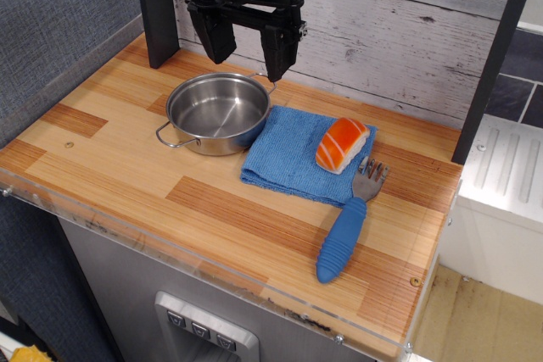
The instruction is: Move the red object and place it near the utensil.
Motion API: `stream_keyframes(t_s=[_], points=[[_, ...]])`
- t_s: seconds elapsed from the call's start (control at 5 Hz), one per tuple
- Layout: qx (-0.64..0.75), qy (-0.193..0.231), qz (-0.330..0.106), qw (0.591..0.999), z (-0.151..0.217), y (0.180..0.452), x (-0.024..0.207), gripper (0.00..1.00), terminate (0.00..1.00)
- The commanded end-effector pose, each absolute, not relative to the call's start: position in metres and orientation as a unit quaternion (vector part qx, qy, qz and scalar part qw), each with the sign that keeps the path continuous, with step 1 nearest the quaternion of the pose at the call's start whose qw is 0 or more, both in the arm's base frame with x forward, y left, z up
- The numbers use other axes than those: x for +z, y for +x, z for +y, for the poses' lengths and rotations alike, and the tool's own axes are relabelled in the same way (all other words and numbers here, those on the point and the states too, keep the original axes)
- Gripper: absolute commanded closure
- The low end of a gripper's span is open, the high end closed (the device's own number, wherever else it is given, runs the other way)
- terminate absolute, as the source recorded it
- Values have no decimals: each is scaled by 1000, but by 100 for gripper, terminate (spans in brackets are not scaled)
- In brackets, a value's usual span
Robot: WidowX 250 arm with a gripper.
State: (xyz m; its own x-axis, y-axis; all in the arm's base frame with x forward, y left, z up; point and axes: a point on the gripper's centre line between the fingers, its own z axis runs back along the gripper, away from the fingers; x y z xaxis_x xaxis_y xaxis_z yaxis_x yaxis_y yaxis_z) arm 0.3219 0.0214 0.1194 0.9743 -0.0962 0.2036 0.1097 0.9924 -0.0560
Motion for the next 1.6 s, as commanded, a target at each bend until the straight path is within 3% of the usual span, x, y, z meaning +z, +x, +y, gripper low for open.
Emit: stream_keyframes(t_s=[0.0, 0.4, 0.6, 1.0, 1.2, 1.4], points=[[-52, -33, -101, 993, 21, 322, 119, 0, 0], [-90, -23, -111, 989, -23, 351, 73, 0, 0], [-112, -20, -96, 989, -37, 359, 48, 0, 0], [-115, -17, -84, 990, -39, 364, 28, 0, 0], [-114, -20, -85, 990, -37, 365, 28, 100, 0], [-115, -30, -103, 988, -37, 365, 47, 100, 0]])
